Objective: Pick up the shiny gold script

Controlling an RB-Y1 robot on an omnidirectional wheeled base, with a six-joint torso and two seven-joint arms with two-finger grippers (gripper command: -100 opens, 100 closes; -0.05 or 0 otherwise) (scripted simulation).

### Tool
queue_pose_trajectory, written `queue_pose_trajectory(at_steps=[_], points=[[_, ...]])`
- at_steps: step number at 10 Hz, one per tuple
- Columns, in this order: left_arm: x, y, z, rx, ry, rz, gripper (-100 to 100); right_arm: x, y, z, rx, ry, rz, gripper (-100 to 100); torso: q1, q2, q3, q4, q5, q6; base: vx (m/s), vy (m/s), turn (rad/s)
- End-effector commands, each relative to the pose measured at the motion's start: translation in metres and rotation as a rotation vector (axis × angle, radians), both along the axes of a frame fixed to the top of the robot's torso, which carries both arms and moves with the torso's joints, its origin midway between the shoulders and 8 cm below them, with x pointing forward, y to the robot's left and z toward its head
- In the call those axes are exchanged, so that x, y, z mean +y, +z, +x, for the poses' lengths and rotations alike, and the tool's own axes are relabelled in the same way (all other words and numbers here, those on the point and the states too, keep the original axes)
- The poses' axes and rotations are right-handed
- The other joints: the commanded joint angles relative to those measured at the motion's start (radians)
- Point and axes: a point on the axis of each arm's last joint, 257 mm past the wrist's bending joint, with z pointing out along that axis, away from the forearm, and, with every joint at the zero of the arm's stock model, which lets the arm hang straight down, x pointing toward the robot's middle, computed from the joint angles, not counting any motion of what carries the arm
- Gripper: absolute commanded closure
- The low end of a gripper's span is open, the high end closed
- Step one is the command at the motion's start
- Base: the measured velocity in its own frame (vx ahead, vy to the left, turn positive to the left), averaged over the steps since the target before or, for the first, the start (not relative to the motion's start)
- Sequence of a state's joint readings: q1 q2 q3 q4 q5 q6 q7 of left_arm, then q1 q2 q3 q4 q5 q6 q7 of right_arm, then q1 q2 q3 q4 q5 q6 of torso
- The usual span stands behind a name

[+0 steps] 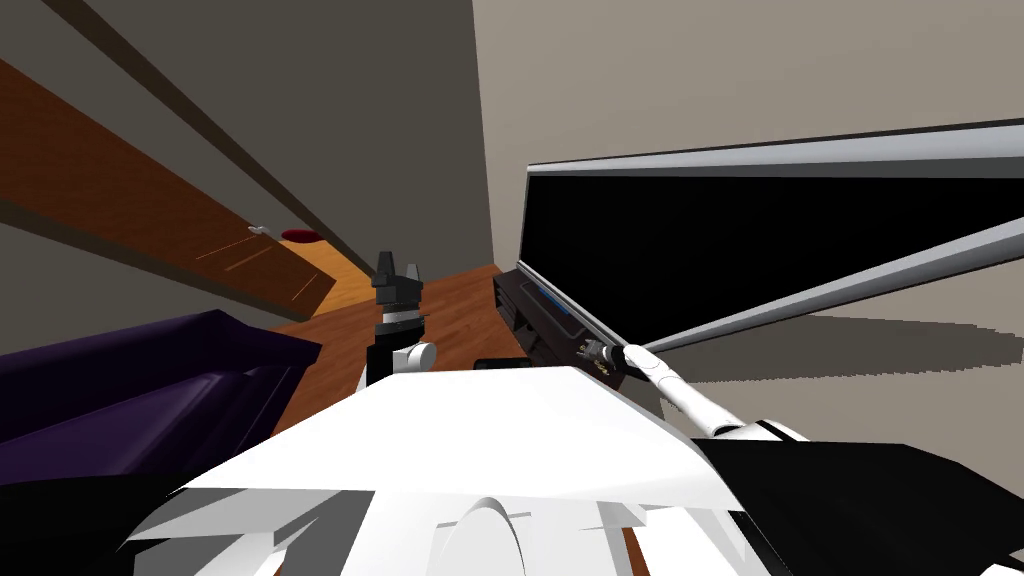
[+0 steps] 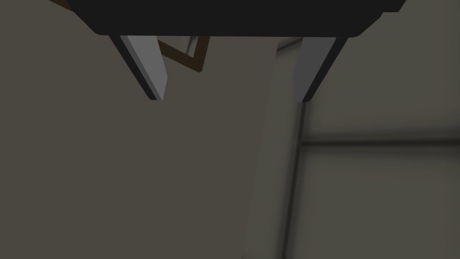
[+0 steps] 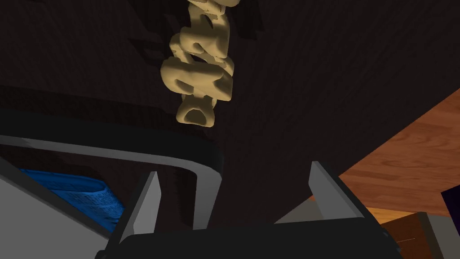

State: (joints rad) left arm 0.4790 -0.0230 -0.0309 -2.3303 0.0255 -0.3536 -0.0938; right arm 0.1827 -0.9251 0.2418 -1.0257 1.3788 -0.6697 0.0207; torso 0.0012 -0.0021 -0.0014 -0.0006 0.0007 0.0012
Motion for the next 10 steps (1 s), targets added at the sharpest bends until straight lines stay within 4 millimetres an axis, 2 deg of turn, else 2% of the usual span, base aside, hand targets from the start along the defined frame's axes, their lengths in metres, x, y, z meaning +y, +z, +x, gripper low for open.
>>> queue_pose_trajectory(at_steps=[1,4,6,7,8,9,10], points=[[0.0,0.0,0.0,0.0,0.0,0.0,0,-0.009,-0.006,-0.008,0.027,0.002,-0.02,-100,0.0,0.0,0.0,0.0,0.0,0.0,0.041,0.008,0.025],[0.0,0.0,0.0,0.0,0.0,0.0,0,-0.051,-0.019,-0.058,0.154,0.013,-0.116,-100,0.001,0.001,0.001,0.0,0.0,0.0,0.044,0.018,0.057],[0.0,0.0,0.0,0.0,0.0,0.0,0,-0.051,-0.019,-0.058,0.154,0.013,-0.116,-100,0.0,0.003,0.002,0.001,0.0,0.0,0.016,0.008,0.005],[0.0,0.0,0.0,0.0,0.0,0.0,0,-0.068,-0.022,-0.081,0.209,0.019,-0.155,-100,0.0,0.004,0.002,0.001,0.0,0.0,0.039,0.01,0.088],[0.0,0.0,0.0,0.0,0.0,0.0,0,-0.076,-0.023,-0.09,0.234,0.022,-0.172,-100,0.0,0.002,0.001,0.001,0.0,0.0,0.058,0.025,0.056],[0.0,0.0,0.0,0.0,0.0,0.0,0,-0.069,-0.021,-0.082,0.214,0.021,-0.16,-100,0.001,0.001,0.001,0.0,0.0,0.0,0.022,0.014,-0.005],[0.0,0.0,0.0,0.0,0.0,0.0,0,-0.07,-0.021,-0.083,0.218,0.02,-0.161,0,0.001,0.003,0.001,0.001,0.0,0.0,0.0,0.0,0.0]])
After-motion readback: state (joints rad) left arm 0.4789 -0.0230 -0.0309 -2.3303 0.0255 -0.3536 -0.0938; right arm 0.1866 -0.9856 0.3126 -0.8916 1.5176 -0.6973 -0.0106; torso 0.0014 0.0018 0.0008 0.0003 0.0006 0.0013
